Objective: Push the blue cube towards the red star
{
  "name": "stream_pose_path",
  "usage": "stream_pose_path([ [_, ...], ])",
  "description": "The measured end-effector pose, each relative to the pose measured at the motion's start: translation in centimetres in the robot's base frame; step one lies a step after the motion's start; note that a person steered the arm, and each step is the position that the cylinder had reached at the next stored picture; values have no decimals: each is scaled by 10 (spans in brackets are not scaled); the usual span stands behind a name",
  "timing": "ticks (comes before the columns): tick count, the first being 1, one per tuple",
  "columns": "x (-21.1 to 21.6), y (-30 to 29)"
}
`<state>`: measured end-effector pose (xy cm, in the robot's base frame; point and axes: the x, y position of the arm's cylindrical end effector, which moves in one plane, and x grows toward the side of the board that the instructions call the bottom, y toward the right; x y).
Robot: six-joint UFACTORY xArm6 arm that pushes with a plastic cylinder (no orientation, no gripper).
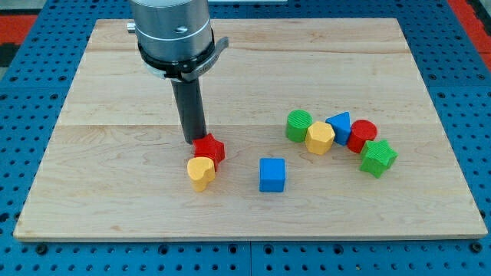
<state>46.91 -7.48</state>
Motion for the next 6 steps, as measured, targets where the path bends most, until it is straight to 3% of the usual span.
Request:
stream_pose_path([
  [2,-10,69],
  [3,4,134],
  [4,55,155],
  [6,63,85],
])
